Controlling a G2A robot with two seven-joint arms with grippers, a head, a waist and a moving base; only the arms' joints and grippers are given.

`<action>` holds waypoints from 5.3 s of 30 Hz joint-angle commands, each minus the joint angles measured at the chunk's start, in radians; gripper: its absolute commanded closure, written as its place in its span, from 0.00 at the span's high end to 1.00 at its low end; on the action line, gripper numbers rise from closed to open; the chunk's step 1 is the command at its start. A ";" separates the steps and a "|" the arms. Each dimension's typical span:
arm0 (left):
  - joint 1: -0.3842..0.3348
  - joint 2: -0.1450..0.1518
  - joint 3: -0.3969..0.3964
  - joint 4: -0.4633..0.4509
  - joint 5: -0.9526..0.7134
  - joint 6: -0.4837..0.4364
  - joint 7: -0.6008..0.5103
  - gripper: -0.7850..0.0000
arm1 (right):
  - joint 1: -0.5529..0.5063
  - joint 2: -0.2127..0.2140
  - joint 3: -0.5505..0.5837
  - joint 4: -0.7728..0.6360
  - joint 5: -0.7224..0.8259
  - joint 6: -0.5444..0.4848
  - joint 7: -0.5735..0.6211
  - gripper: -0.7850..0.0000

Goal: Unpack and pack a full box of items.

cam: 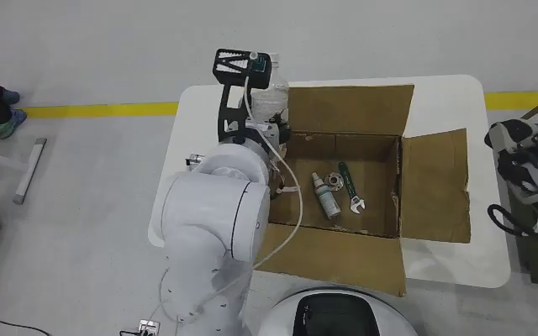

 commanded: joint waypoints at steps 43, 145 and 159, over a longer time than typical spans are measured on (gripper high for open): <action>0.365 -0.079 -0.307 0.392 0.439 -0.291 0.000 0.00 | 0.031 0.004 -0.045 0.000 -0.024 0.022 0.072 0.00; 0.204 -0.156 -0.368 0.243 0.428 -0.295 0.000 1.00 | 0.642 0.041 -0.957 0.204 -0.668 0.480 0.802 0.00; 0.204 -0.156 -0.368 0.243 0.428 -0.295 0.000 1.00 | 0.887 -0.065 -1.205 0.484 -0.682 0.579 0.955 0.40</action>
